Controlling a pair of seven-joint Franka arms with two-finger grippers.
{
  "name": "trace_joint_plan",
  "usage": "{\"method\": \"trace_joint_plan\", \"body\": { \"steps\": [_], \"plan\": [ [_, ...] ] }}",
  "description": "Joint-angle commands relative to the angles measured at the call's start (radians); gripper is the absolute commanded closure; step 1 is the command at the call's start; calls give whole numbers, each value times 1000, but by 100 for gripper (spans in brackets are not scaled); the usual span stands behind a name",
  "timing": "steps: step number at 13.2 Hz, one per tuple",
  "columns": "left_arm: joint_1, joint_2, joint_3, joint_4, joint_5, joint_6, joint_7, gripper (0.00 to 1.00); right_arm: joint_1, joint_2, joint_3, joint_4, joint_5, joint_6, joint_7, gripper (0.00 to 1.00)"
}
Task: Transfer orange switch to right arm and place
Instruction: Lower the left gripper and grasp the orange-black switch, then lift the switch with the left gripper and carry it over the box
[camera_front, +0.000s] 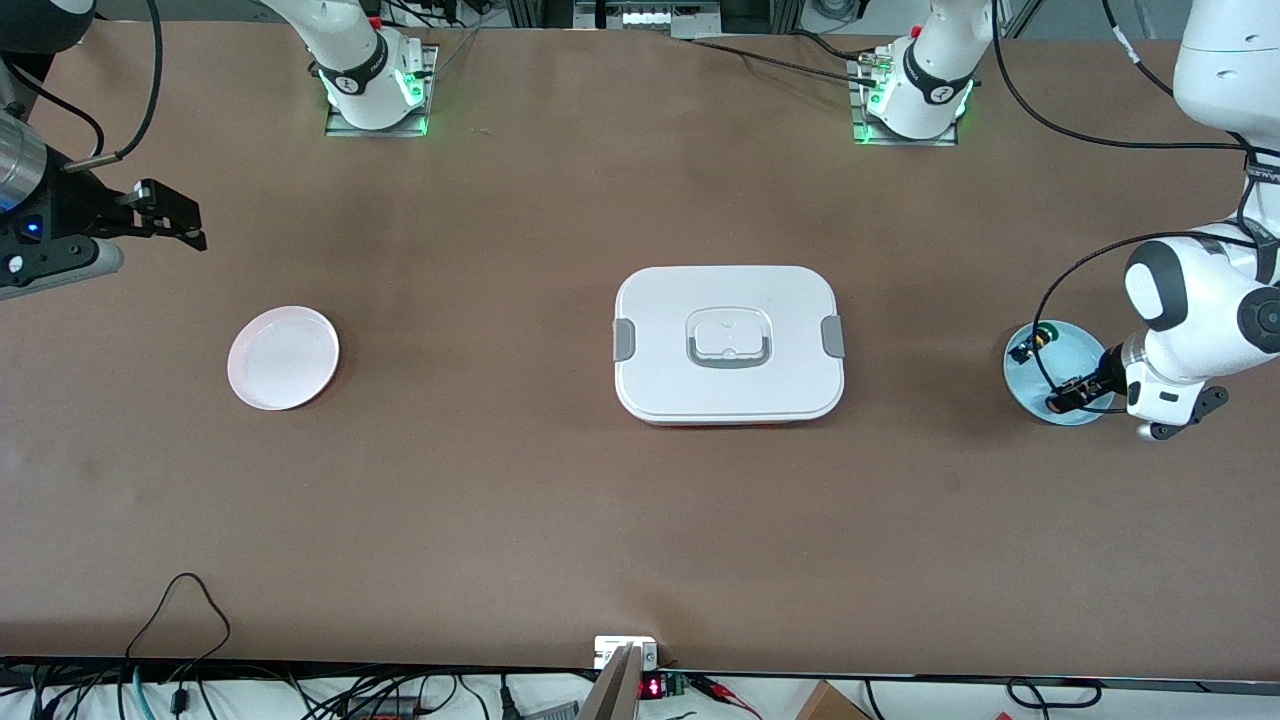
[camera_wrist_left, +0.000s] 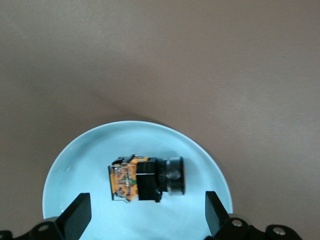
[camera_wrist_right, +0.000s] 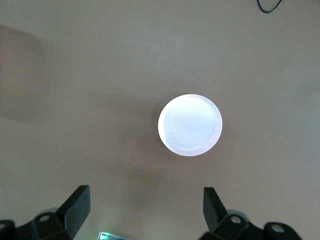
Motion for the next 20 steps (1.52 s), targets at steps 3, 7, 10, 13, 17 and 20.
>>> {"method": "trace_joint_plan", "body": {
  "steps": [3, 7, 10, 13, 17, 20],
  "plan": [
    [13, 41, -5, -28, 18, 114, -10, 0, -1, 1, 0, 10, 5, 5, -10, 0],
    [15, 54, -5, -31, 18, 143, -10, 0, -1, 0, 0, 10, 10, 5, -10, 0],
    [22, 58, -6, -31, 18, 143, -10, 0, -1, 0, 0, 10, 13, 3, -10, 0],
    [22, 63, -6, -31, 18, 143, -15, 10, -1, 0, 0, 10, 15, 5, -5, 0],
    [19, 59, -9, -28, 18, 128, -21, 55, -6, 0, -1, 10, 16, 5, -6, 0],
    [12, 4, -22, -21, 18, 68, -13, 59, -1, 0, 0, 10, 18, 5, -6, 0]
  ]
}}
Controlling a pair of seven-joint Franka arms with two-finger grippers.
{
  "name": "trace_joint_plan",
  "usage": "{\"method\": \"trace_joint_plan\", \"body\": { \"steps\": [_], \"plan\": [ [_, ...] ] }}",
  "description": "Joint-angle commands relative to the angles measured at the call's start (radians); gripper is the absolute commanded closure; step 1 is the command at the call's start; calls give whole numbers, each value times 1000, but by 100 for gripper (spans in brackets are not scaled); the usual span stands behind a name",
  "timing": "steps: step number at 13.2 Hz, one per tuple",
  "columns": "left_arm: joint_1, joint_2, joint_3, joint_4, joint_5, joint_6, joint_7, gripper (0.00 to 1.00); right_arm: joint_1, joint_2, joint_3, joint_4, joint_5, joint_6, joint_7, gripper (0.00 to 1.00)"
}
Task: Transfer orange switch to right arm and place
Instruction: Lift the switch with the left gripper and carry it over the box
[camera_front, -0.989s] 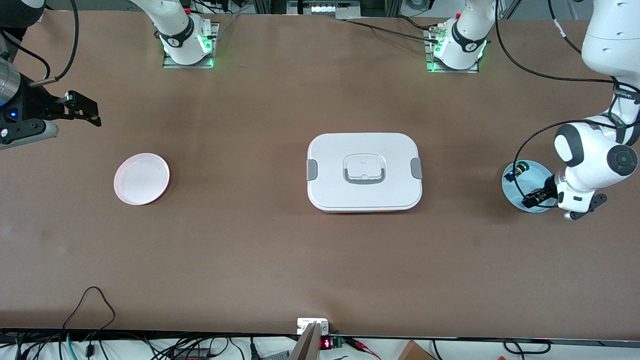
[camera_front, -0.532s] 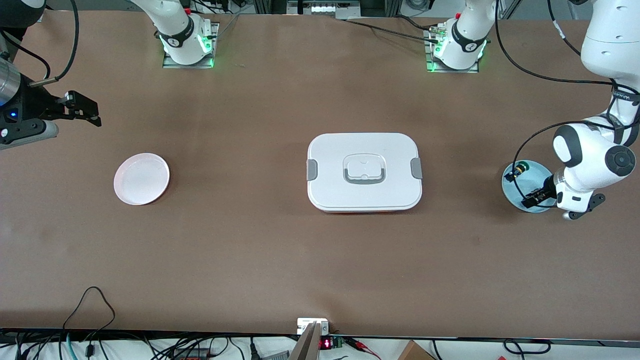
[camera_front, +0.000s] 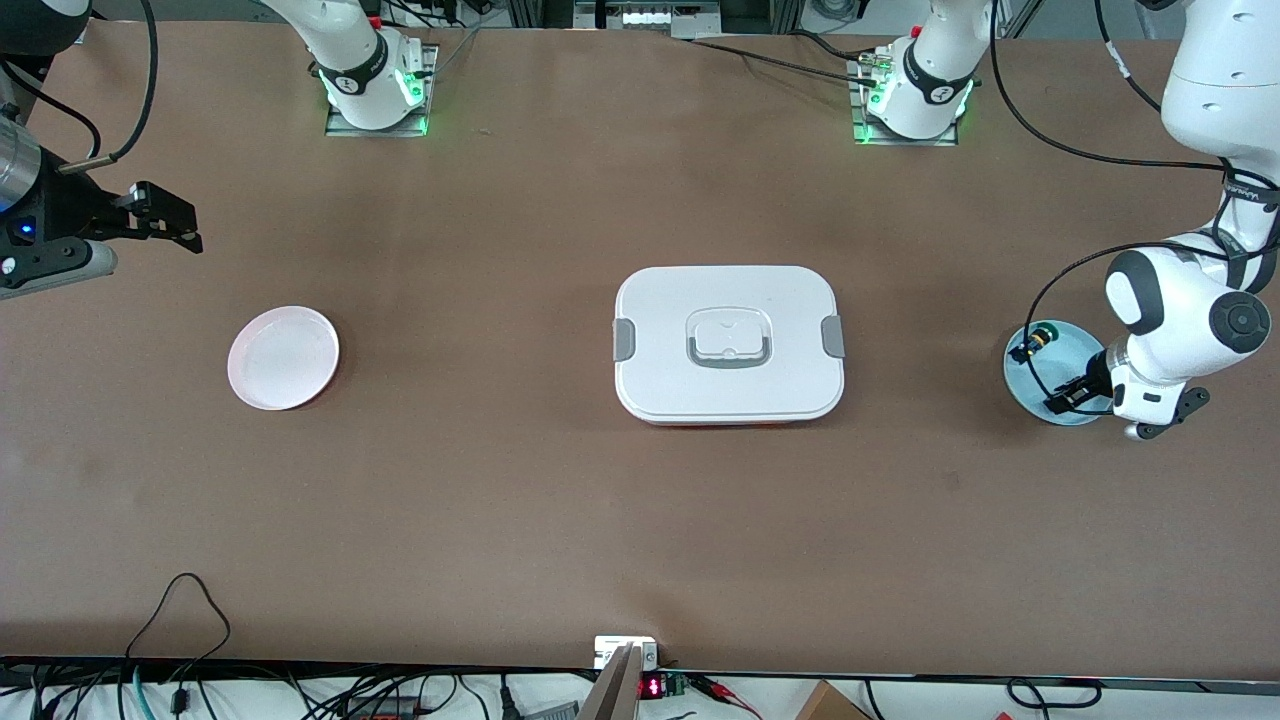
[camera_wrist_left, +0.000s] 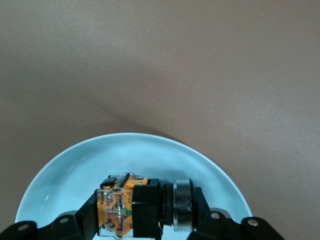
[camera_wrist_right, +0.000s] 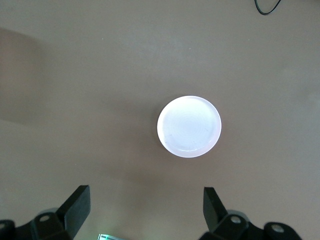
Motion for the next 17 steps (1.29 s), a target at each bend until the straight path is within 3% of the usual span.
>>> {"method": "trace_joint_plan", "body": {
  "steps": [1, 4, 6, 9, 12, 15, 17],
  "plan": [
    [-5, -100, -32, 12, 18, -131, -9, 59, -2, -1, 0, 10, 15, -2, -6, 0],
    [-5, -190, -138, 109, 18, -428, -7, 64, -3, -2, 0, 10, 15, -4, -5, 0],
    [-4, -207, -214, 216, 18, -629, -9, 75, -4, -2, 0, 10, 15, -10, -5, 0],
    [-7, -206, -320, 366, 4, -854, -9, 76, -4, -2, 0, 10, 15, -8, -5, 0],
    [-1, -209, -472, 399, 3, -893, -6, 77, -4, -2, 0, 10, 15, -8, -5, 0],
    [8, -210, -563, 402, -6, -888, 26, 78, -4, -2, 0, 10, 15, -5, -6, 0],
    [10, -209, -600, 419, -121, -877, 92, 79, -4, -2, 0, 10, 15, -4, -6, 0]
  ]
}}
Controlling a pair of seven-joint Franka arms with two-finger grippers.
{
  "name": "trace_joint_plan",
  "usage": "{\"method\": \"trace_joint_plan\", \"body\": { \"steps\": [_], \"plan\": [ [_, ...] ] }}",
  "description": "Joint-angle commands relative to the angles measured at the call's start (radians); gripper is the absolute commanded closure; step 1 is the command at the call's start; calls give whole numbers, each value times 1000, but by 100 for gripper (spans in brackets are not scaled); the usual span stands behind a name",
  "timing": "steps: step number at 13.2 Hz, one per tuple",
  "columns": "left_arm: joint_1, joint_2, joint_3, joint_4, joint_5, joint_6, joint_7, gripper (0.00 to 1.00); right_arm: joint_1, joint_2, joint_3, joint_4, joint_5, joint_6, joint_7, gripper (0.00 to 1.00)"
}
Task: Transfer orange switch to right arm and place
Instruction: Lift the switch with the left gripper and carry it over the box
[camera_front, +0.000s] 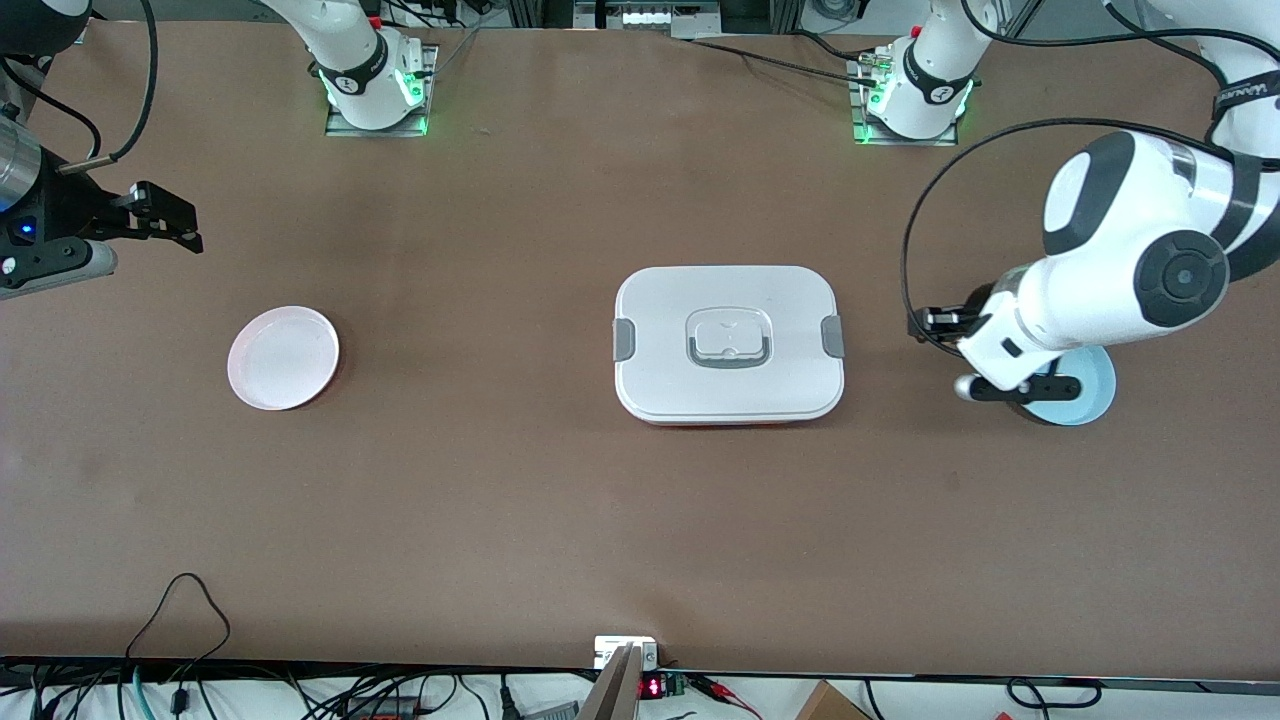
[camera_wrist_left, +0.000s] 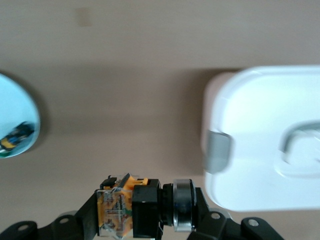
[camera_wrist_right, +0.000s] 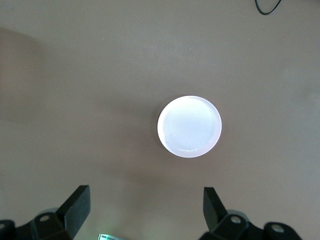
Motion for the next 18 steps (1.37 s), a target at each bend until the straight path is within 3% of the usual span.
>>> {"method": "trace_joint_plan", "body": {
  "steps": [1, 3, 7, 9, 11, 13, 15, 16, 18],
  "plan": [
    [23, 20, -38, 45, -198, -12, 115, 79, -3, -2, 0, 10, 14, -3, -5, 0],
    [35, 19, -35, 39, -442, -1, 306, 79, -3, -2, 0, 10, 14, -3, -5, 0],
    [41, 23, -70, 10, -614, 80, 647, 79, -2, 40, 0, 13, 19, 13, -6, 0],
    [37, 25, -130, -32, -697, 230, 822, 79, 3, 36, 1, 16, 22, 21, -8, 0],
    [29, 45, -216, -76, -708, 452, 985, 79, 1, 45, 4, 16, 19, 30, -9, 0],
    [20, 69, -304, -84, -722, 598, 1034, 80, 9, 36, 10, 16, 20, 30, -11, 0],
    [-23, 95, -334, -83, -731, 738, 1121, 80, 24, 45, 15, 14, 51, 23, -11, 0],
    [-34, 111, -336, -81, -769, 766, 1210, 80, 21, 53, 16, 10, 162, 17, -14, 0],
    [-34, 119, -336, -84, -983, 767, 1457, 81, 12, 108, 12, -10, 429, 21, 12, 0]
  ]
}}
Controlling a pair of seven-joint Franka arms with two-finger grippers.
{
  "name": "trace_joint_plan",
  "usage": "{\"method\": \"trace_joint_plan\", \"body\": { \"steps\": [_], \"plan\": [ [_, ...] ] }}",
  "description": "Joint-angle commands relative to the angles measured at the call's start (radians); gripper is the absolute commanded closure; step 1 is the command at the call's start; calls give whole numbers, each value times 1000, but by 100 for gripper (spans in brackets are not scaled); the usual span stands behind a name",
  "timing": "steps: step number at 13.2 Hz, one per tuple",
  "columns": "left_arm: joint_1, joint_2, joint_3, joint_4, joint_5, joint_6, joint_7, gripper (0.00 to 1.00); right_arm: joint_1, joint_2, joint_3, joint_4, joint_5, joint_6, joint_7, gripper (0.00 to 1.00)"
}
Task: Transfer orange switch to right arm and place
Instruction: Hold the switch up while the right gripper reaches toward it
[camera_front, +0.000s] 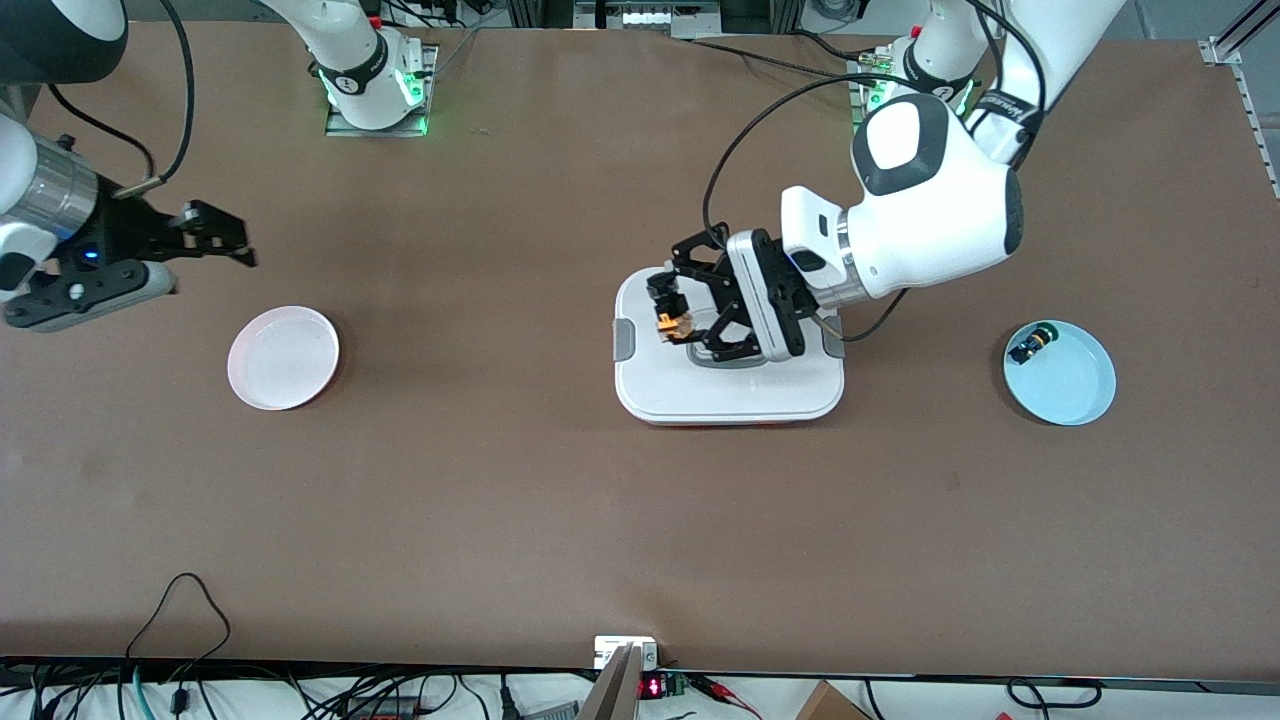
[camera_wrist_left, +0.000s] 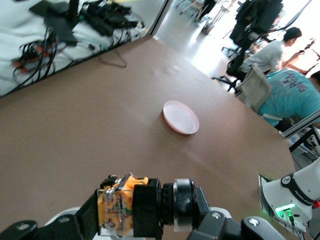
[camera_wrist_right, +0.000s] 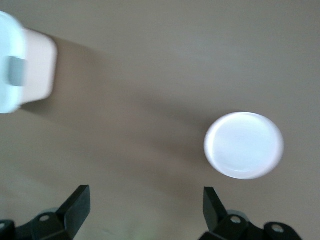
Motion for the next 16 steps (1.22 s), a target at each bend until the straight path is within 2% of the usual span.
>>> {"method": "trace_joint_plan", "body": {
  "steps": [1, 3, 4, 7, 9, 11, 16],
  "plan": [
    [9, 24, -10, 3, -266, 16, 324, 81, -12, 91, -6, 0, 279, 5, 18, 0],
    [-14, 24, -9, -2, -437, 16, 471, 82, -47, 166, -7, -3, 535, -4, 18, 0],
    [-19, 24, -9, -3, -469, 18, 487, 82, -53, 205, -6, -3, 653, -13, 18, 0],
    [-16, 22, -9, -20, -477, 18, 509, 81, -41, 272, 1, -17, 989, -16, 45, 0],
    [-16, 22, -9, -23, -477, 18, 509, 81, 3, 282, 2, -64, 1187, 27, 48, 0],
    [-16, 24, -9, -23, -477, 18, 509, 81, 77, 280, 4, -123, 1333, 145, 44, 0],
    [-14, 24, -9, -39, -477, 18, 509, 81, 263, 251, 4, -241, 1574, 407, 47, 0]
  ]
}}
